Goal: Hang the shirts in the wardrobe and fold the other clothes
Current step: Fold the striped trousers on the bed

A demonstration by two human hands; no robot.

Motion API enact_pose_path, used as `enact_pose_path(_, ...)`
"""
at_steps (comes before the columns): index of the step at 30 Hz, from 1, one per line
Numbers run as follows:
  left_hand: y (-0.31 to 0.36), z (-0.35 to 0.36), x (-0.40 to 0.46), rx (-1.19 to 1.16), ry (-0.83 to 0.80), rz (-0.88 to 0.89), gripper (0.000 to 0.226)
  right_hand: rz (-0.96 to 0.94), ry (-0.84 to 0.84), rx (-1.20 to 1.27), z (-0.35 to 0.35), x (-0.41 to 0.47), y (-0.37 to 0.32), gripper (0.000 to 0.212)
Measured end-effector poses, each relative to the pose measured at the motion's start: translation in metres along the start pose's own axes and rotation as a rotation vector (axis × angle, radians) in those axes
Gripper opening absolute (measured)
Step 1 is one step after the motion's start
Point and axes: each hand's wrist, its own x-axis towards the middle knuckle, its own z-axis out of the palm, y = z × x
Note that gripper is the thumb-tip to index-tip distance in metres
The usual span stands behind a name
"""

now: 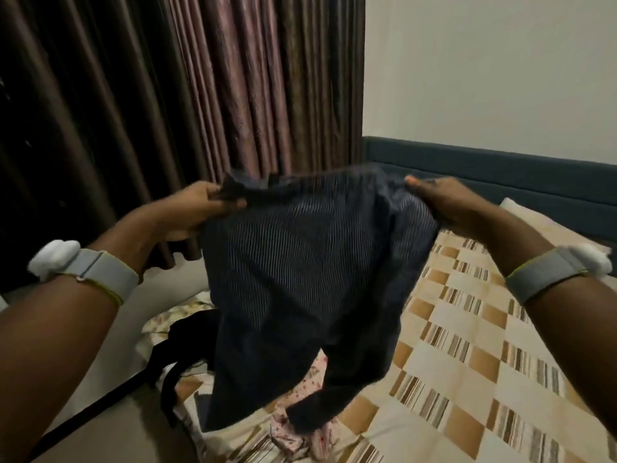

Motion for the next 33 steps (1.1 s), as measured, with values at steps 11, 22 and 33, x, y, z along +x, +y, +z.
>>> enact_pose_path(11,-0.027,0.042,0.003,-0.042,-0.087,-0.018,0.036,0.037,-0.169,-0.182,-0.032,-0.024,0.051,0.045)
enact_pose_path(22,-0.034,0.070,0.028,0.087,-0.043,-0.093,0.024,0.105,0.088,-0.035,-0.039,-0.055,0.076,0.041)
enact_pose_path(33,-0.001,0.222,0.218,-0.474,-0.056,-0.049,0.014,0.017,0.980,0.085,-0.083,-0.027,0.041,0.065)
